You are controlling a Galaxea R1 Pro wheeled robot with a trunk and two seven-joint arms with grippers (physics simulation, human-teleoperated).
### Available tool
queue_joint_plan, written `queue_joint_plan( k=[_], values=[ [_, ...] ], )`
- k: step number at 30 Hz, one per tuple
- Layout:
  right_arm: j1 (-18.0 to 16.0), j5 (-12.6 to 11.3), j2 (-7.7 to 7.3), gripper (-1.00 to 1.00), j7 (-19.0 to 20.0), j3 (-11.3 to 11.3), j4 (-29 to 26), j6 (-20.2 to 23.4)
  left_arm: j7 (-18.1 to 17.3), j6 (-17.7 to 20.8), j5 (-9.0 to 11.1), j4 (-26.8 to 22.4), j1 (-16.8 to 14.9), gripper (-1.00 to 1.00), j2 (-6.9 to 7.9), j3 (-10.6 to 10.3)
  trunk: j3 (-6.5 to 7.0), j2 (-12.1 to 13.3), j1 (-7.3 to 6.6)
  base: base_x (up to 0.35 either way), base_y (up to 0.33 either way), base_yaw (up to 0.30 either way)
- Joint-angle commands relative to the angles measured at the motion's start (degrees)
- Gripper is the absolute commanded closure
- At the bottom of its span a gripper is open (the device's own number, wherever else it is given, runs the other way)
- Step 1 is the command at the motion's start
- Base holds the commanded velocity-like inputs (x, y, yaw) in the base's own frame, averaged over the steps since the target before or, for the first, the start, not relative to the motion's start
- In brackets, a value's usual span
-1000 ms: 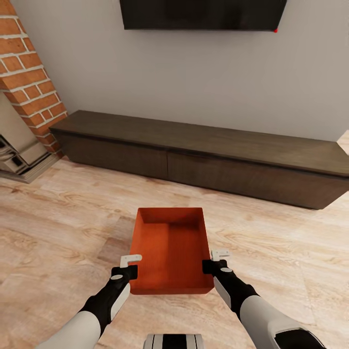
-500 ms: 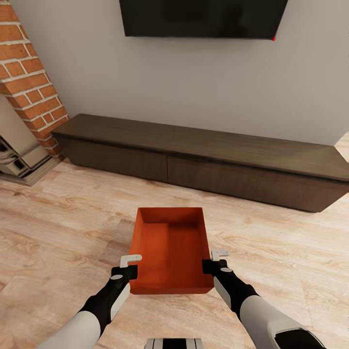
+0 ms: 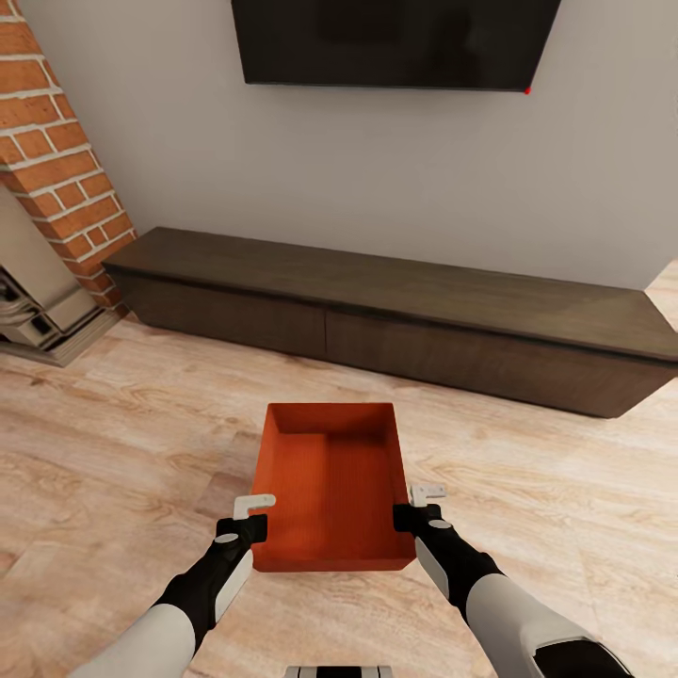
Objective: Move the two storage containers from the living room to the garage. In the garage, place one container on the floor and stack the other container on top of it (either order is fine).
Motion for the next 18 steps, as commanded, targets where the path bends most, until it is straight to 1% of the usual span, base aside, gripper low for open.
queue_joint_plan(
  k=[1,18],
  values=[
    [0.0,0.3,-0.09,1.00,-0.4,0.1,-0.2,0.4,0.8,0.4,0.4,-0.1,0.0,1.00,0.13,-0.4,0.15,0.4,-0.23,0.000,0.000,0.000],
    [0.0,0.3,-0.09,1.00,-0.4,0.1,-0.3,0.4,0.8,0.4,0.4,-0.1,0.0,1.00,0.13,-0.4,3.20,7.2,-3.97,0.000,0.000,0.000]
  ],
)
